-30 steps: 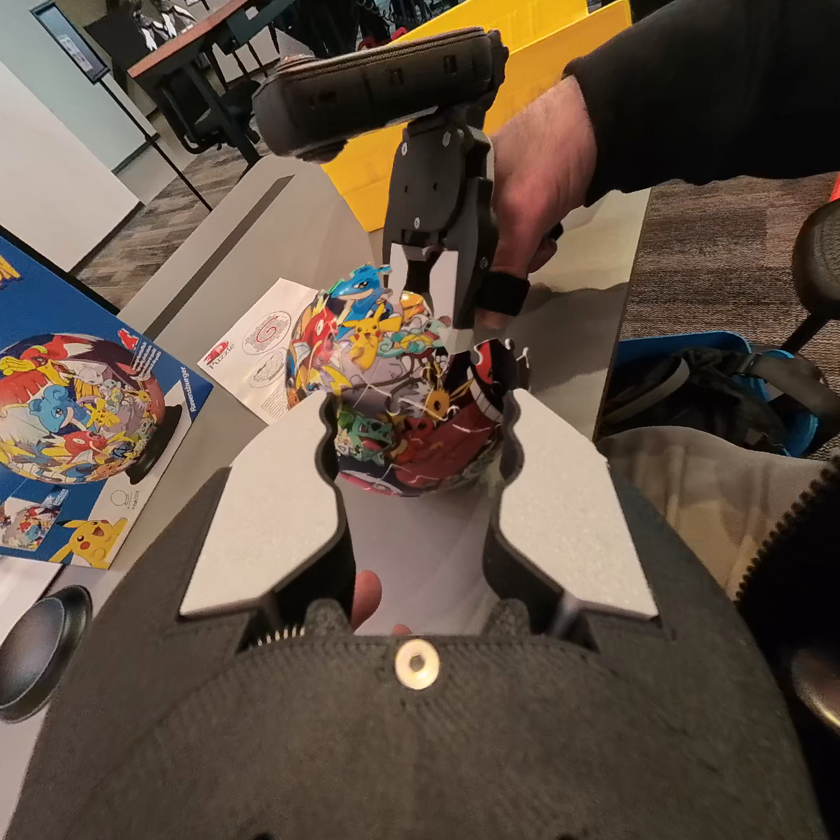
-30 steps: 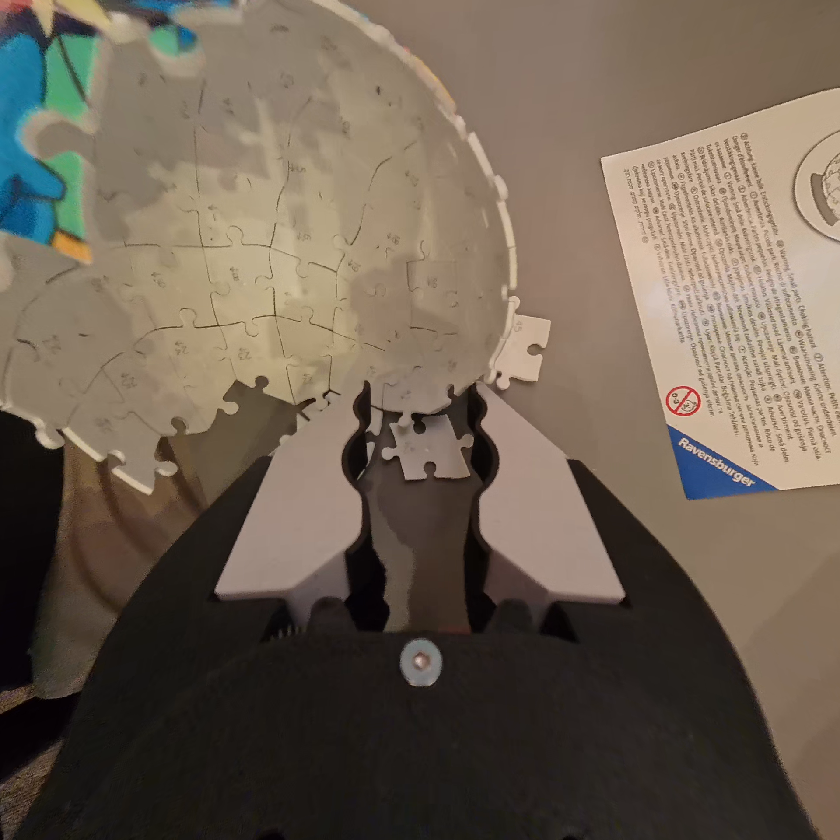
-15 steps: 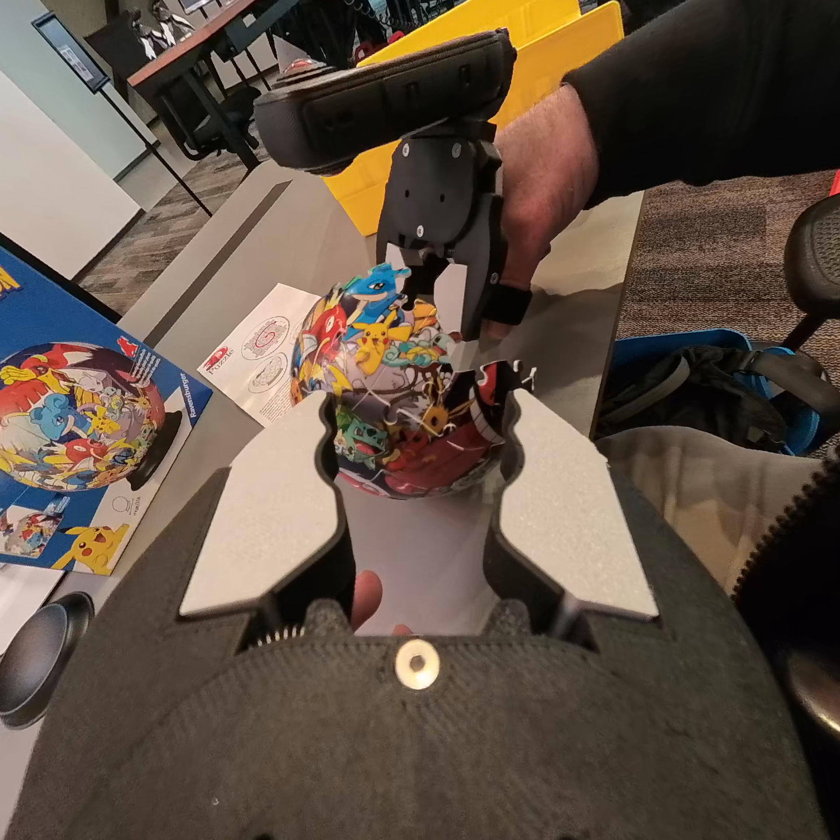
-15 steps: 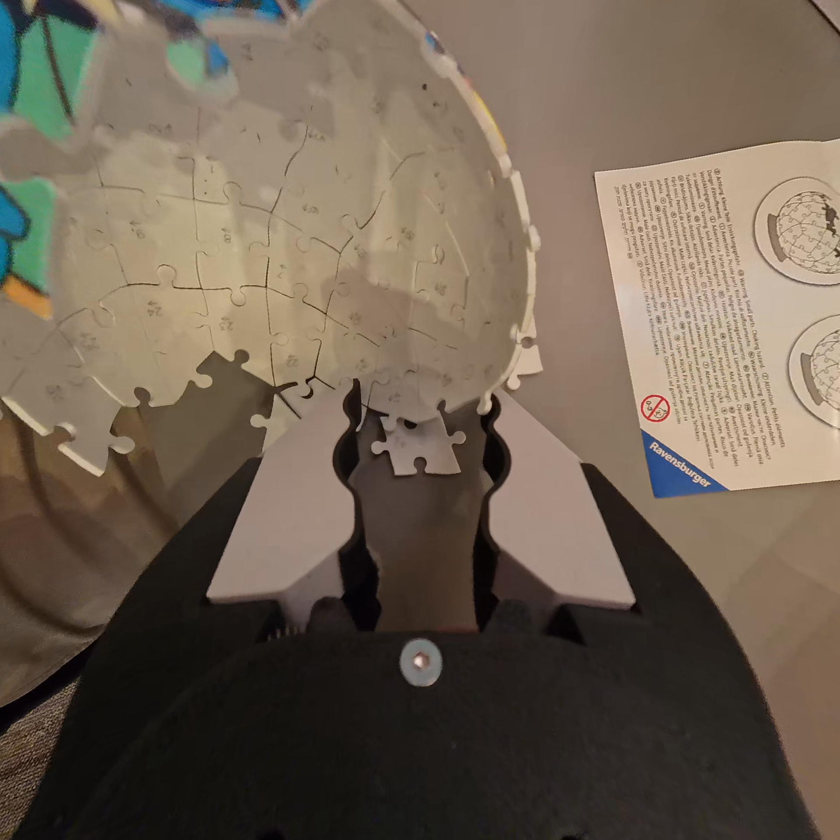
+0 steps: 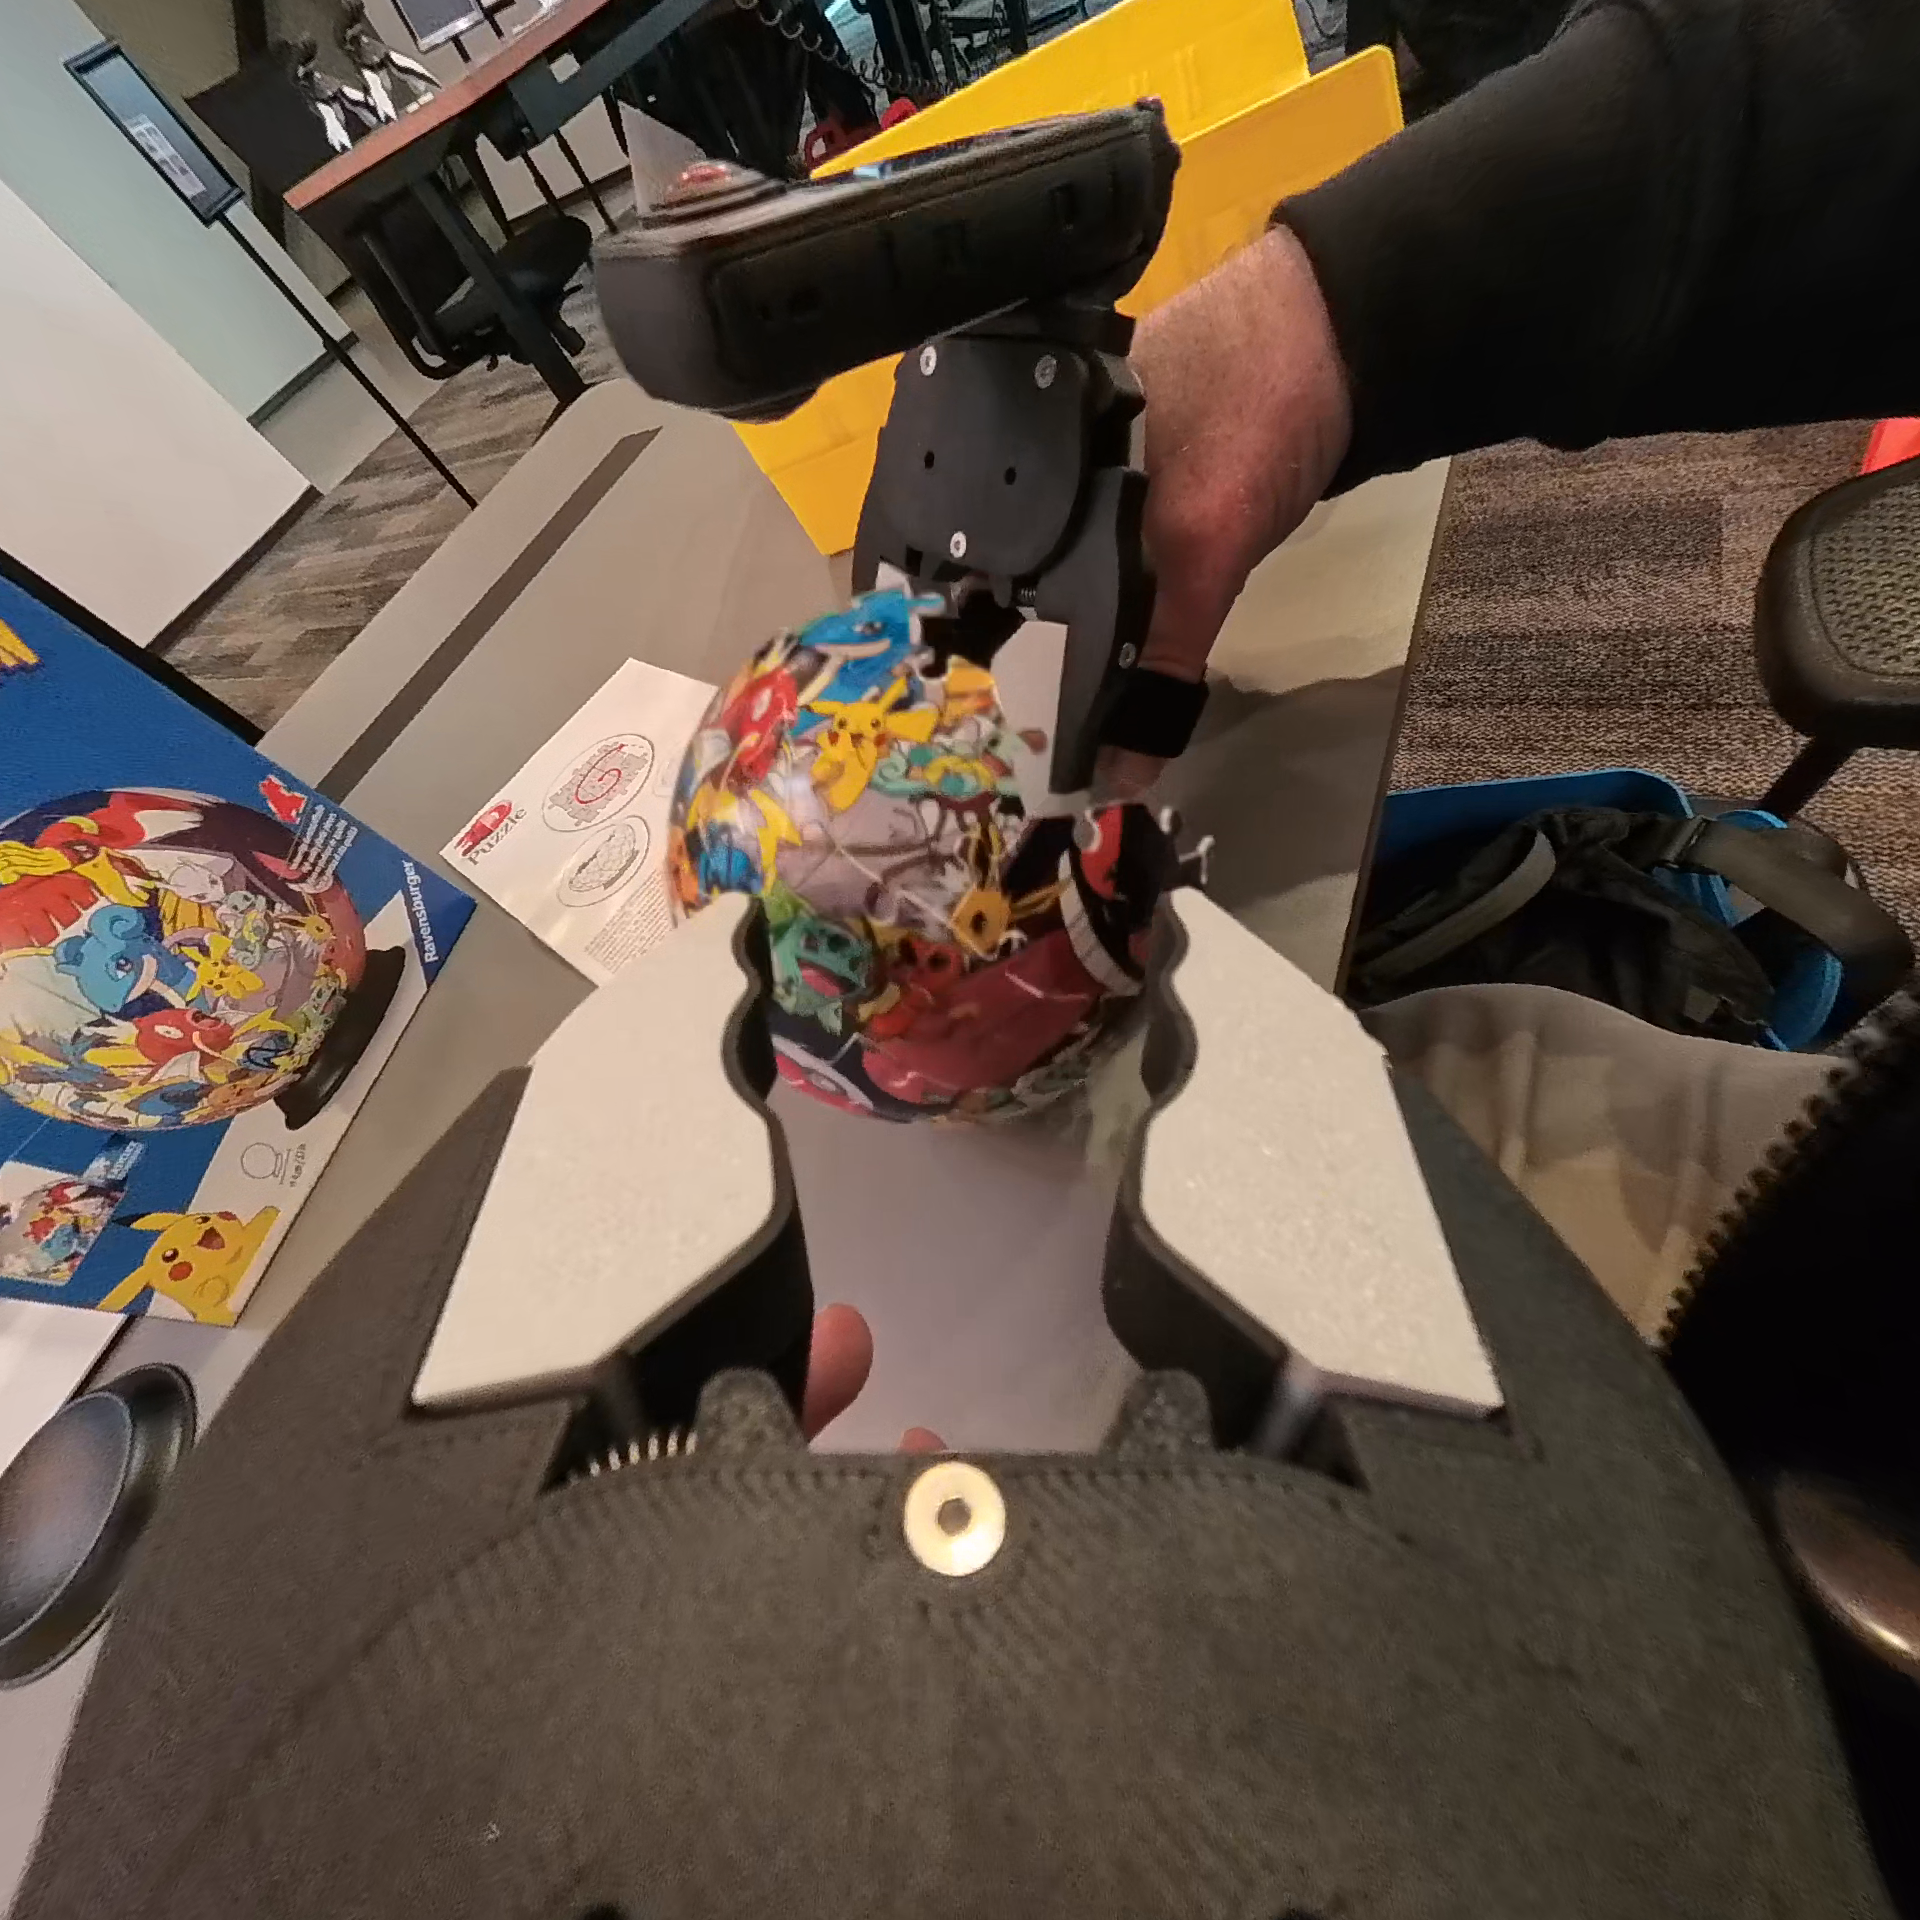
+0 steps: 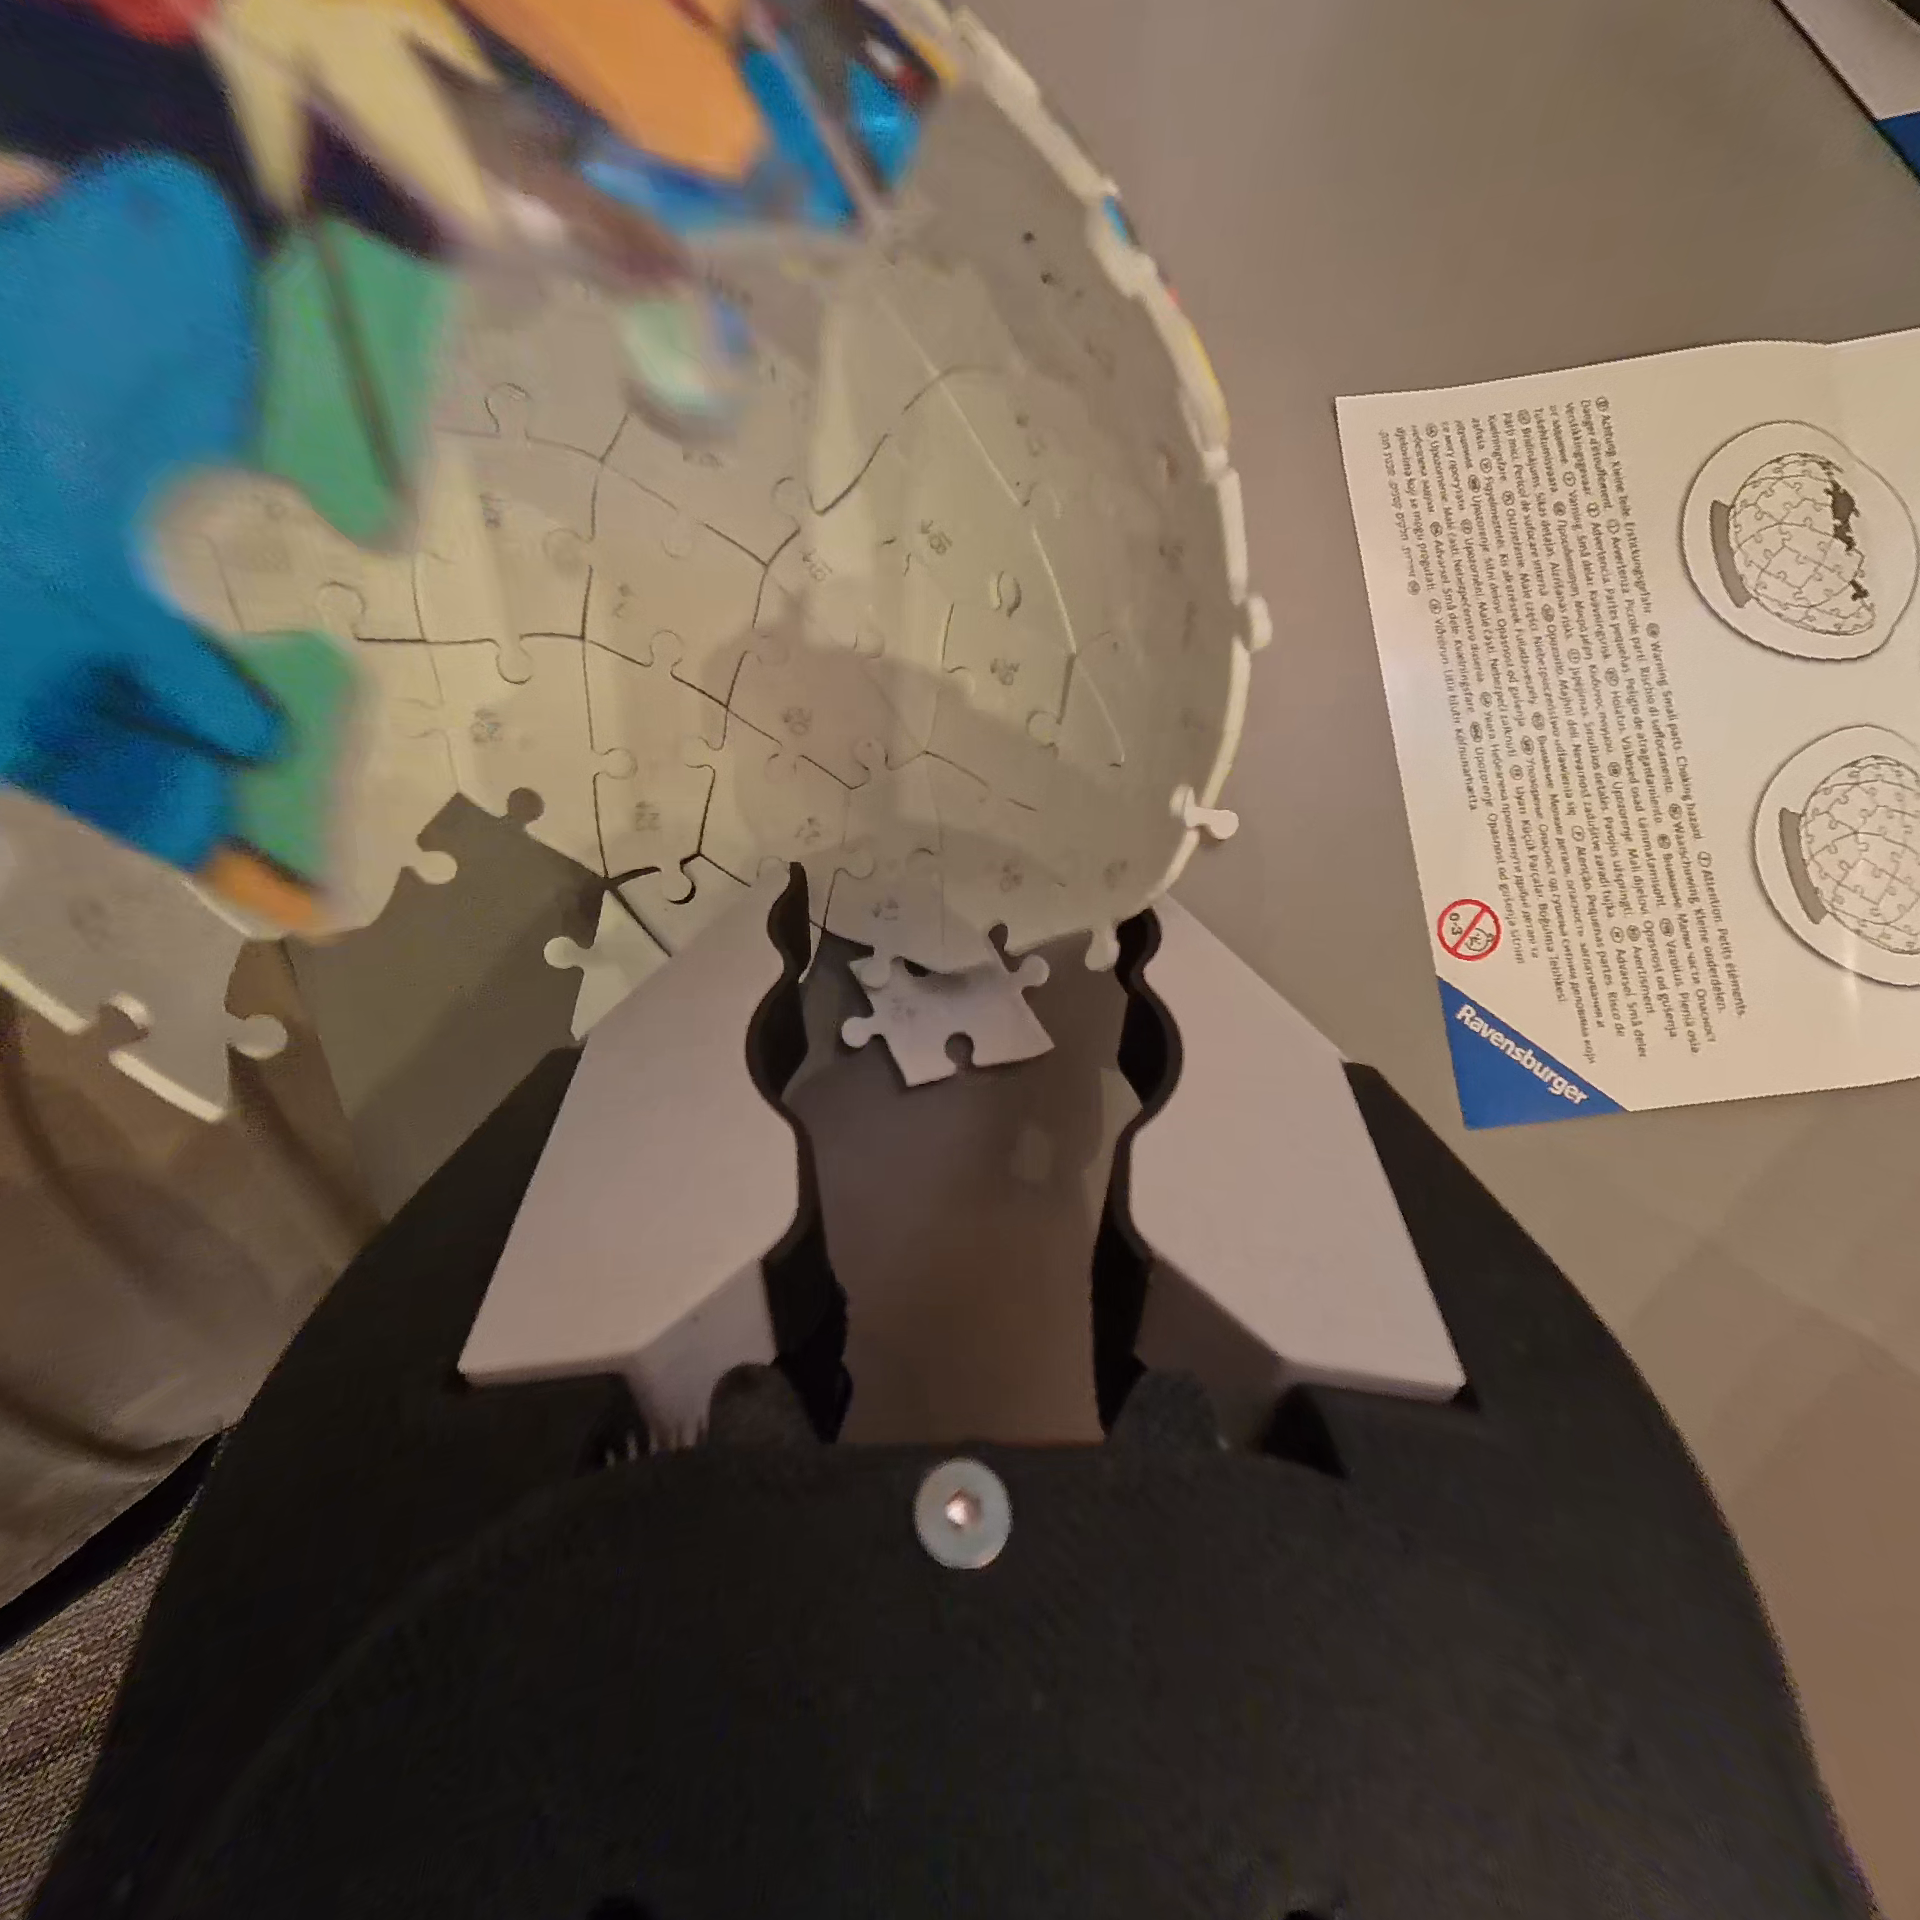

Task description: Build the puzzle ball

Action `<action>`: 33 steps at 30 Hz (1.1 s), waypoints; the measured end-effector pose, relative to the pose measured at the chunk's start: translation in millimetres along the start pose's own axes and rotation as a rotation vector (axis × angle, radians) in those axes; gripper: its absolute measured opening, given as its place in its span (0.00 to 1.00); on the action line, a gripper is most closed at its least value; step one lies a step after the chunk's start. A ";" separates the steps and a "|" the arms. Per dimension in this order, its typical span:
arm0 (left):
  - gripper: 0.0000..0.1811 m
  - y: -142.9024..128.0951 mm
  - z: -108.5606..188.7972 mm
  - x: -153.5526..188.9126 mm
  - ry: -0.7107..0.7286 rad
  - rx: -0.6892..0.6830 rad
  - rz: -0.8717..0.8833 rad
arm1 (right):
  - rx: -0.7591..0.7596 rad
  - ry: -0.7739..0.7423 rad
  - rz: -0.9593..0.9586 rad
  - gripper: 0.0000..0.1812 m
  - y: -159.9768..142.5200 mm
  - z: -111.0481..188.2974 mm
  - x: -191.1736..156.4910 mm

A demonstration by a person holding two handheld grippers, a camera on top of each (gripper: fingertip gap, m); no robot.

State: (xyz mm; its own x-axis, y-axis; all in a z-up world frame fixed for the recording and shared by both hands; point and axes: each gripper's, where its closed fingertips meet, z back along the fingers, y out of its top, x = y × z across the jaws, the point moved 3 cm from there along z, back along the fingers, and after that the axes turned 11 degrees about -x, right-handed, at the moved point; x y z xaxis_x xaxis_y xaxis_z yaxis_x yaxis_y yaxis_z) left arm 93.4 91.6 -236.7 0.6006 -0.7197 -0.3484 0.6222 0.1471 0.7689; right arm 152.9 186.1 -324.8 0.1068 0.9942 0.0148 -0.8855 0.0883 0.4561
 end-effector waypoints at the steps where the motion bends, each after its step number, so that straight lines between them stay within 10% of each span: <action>1: 0.38 0.2 0.5 -1.5 -0.001 0.003 0.007 | -0.002 -0.002 0.000 0.32 0.1 0.1 -0.1; 33: 0.40 -24.4 -11.3 -14.3 -0.176 -0.116 0.300 | 0.008 -0.082 -0.065 0.39 -0.4 1.4 -3.4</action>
State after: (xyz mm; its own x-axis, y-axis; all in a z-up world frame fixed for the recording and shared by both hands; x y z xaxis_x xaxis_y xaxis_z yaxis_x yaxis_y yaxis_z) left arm 75.3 106.0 -256.5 0.6760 -0.7368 -0.0113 0.4903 0.4383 0.7534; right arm 153.4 182.5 -323.8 0.2004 0.9780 0.0574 -0.8719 0.1514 0.4657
